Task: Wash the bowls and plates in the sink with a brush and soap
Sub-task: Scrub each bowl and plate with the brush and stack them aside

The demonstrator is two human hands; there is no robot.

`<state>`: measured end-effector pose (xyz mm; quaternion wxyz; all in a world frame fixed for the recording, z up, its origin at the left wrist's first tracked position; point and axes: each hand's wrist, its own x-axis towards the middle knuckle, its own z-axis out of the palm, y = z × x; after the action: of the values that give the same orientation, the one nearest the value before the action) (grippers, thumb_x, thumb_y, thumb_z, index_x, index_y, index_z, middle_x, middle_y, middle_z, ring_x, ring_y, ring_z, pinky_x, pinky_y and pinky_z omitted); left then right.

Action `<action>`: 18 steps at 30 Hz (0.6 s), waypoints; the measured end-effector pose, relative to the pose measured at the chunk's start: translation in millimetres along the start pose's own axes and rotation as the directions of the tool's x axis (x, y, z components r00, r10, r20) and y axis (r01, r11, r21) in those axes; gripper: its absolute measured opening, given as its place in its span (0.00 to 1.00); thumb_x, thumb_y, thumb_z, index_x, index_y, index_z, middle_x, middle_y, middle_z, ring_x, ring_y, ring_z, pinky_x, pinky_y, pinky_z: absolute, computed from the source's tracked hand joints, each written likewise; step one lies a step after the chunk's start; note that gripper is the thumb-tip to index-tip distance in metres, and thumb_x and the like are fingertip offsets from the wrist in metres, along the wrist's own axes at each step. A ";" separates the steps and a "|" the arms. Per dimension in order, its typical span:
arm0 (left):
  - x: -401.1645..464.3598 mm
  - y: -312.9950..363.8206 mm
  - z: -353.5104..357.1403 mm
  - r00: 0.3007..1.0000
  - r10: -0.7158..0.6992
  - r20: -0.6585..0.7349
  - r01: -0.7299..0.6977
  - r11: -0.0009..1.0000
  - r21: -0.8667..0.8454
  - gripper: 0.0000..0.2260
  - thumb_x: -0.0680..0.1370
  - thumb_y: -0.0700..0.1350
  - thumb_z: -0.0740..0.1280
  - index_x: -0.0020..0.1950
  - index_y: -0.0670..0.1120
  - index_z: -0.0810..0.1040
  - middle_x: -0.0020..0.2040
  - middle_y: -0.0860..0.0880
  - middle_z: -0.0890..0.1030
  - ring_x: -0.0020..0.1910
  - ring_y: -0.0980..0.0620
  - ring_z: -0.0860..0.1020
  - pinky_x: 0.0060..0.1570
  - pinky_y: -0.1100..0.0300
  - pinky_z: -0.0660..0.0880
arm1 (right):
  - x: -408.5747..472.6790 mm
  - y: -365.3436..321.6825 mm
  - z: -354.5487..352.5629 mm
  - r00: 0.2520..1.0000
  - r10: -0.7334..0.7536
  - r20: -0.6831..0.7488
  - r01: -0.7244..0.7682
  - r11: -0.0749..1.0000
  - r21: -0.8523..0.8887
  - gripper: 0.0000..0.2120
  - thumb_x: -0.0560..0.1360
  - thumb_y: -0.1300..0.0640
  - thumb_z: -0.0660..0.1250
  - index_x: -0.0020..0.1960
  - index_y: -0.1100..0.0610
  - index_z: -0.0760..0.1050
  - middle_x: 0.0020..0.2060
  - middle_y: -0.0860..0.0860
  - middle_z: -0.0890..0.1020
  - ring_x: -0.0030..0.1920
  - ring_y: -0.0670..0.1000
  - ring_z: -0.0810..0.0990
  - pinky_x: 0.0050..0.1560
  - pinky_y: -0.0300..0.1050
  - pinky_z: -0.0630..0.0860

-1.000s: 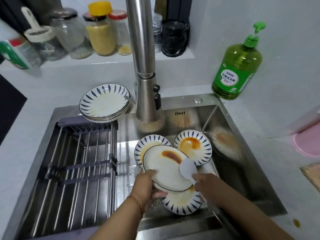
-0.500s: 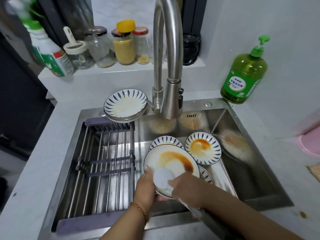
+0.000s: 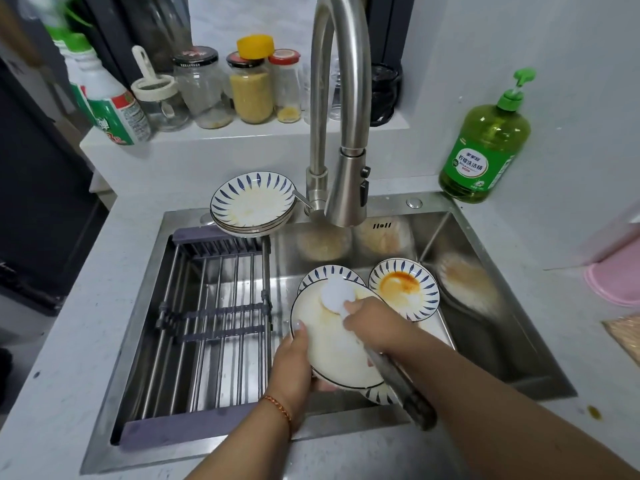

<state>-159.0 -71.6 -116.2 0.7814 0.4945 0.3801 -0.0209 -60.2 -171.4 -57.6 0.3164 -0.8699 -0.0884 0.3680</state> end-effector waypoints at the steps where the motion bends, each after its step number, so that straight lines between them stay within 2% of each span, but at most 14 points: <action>1: -0.4 0.1 1.0 1.000 -0.007 0.019 0.007 1.000 -0.009 0.21 0.82 0.59 0.53 0.56 0.47 0.79 0.47 0.45 0.86 0.45 0.42 0.84 0.42 0.33 0.79 | -0.4 -1.1 5.3 1.000 -0.006 0.024 0.006 0.999 0.038 0.18 0.76 0.61 0.61 0.65 0.65 0.71 0.31 0.51 0.71 0.25 0.47 0.70 0.27 0.39 0.68; 3: -1.4 -0.7 1.6 0.998 -0.030 0.047 0.031 0.999 -0.033 0.22 0.82 0.60 0.52 0.57 0.47 0.79 0.49 0.43 0.85 0.47 0.41 0.84 0.46 0.30 0.76 | -3.4 0.4 10.0 0.997 0.002 0.076 -0.012 0.991 0.130 0.18 0.77 0.59 0.62 0.67 0.57 0.71 0.29 0.51 0.72 0.20 0.47 0.70 0.20 0.38 0.68; 6: -2.1 -2.9 1.3 0.998 -0.039 0.056 0.042 0.998 -0.051 0.23 0.81 0.61 0.51 0.58 0.47 0.79 0.50 0.44 0.85 0.49 0.42 0.84 0.47 0.30 0.76 | -3.9 11.9 -3.2 0.998 0.054 0.026 -0.059 0.957 0.285 0.17 0.78 0.58 0.63 0.67 0.56 0.72 0.32 0.53 0.72 0.28 0.51 0.71 0.22 0.37 0.67; 8: -2.9 -2.4 2.2 0.998 -0.013 0.062 0.014 0.999 -0.028 0.22 0.81 0.60 0.52 0.58 0.48 0.78 0.49 0.45 0.85 0.47 0.44 0.84 0.44 0.34 0.79 | -5.8 19.4 -13.2 0.995 0.094 0.015 -0.093 0.927 0.363 0.17 0.78 0.56 0.64 0.66 0.55 0.73 0.31 0.54 0.72 0.29 0.51 0.70 0.22 0.37 0.67; 10: -2.6 -0.9 3.5 0.999 0.021 0.041 -0.021 1.000 0.009 0.20 0.82 0.59 0.54 0.56 0.48 0.79 0.45 0.48 0.86 0.43 0.46 0.85 0.38 0.40 0.81 | -10.0 20.6 -14.6 0.996 0.086 0.037 -0.094 0.916 0.389 0.16 0.78 0.54 0.65 0.65 0.54 0.74 0.28 0.55 0.71 0.24 0.51 0.69 0.21 0.36 0.67; 12: -1.8 -0.4 5.1 0.999 0.032 0.033 -0.033 0.999 0.021 0.20 0.82 0.59 0.54 0.56 0.48 0.79 0.46 0.47 0.86 0.43 0.46 0.85 0.38 0.41 0.81 | -15.5 15.9 -8.8 0.998 0.036 0.044 -0.048 0.950 0.309 0.15 0.78 0.54 0.65 0.64 0.53 0.74 0.29 0.54 0.72 0.20 0.48 0.68 0.20 0.34 0.67; 13: -1.8 -0.4 5.7 0.999 0.032 0.031 -0.032 0.999 0.018 0.21 0.81 0.59 0.54 0.58 0.48 0.79 0.47 0.46 0.86 0.44 0.44 0.84 0.37 0.41 0.80 | -17.4 14.5 -5.2 0.999 0.000 0.048 -0.011 0.973 0.229 0.15 0.78 0.53 0.65 0.64 0.52 0.75 0.31 0.52 0.75 0.21 0.45 0.70 0.22 0.33 0.68; 14: -1.6 -0.8 5.2 0.999 0.030 0.022 -0.030 0.999 0.010 0.22 0.81 0.60 0.53 0.58 0.48 0.79 0.49 0.44 0.85 0.46 0.42 0.84 0.36 0.42 0.80 | -18.7 15.1 -2.5 0.997 -0.037 0.063 0.027 0.989 0.143 0.16 0.78 0.53 0.65 0.65 0.53 0.75 0.34 0.50 0.77 0.25 0.43 0.72 0.26 0.32 0.70; 16: -1.6 -2.5 2.7 0.999 0.034 0.001 -0.034 0.999 -0.006 0.23 0.80 0.61 0.53 0.59 0.48 0.79 0.50 0.44 0.85 0.47 0.42 0.84 0.35 0.46 0.80 | -24.2 19.3 -1.5 0.988 -0.076 0.133 0.076 0.997 0.007 0.17 0.78 0.52 0.64 0.66 0.53 0.75 0.43 0.48 0.80 0.39 0.44 0.78 0.40 0.31 0.70; 17: -1.7 -3.9 1.2 0.999 0.040 -0.002 -0.040 0.999 -0.008 0.23 0.80 0.62 0.53 0.59 0.48 0.79 0.50 0.44 0.85 0.48 0.42 0.84 0.34 0.48 0.79 | -27.2 21.4 -5.5 0.989 -0.062 0.137 0.069 0.997 -0.043 0.17 0.78 0.51 0.63 0.65 0.54 0.76 0.47 0.50 0.81 0.45 0.46 0.79 0.43 0.32 0.70; 18: -1.9 -4.6 -0.1 0.999 0.046 -0.006 -0.046 0.999 -0.008 0.23 0.80 0.62 0.53 0.59 0.48 0.80 0.51 0.45 0.85 0.49 0.42 0.84 0.34 0.50 0.79 | -27.3 25.0 -12.2 0.992 -0.018 0.121 0.030 0.995 -0.095 0.16 0.79 0.50 0.63 0.62 0.55 0.78 0.47 0.51 0.82 0.45 0.46 0.79 0.43 0.33 0.71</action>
<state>-162.3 -74.5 -118.5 0.7826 0.4999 0.3709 0.0000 -73.1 -207.5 -50.7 0.2724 -0.8593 -0.1354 0.4112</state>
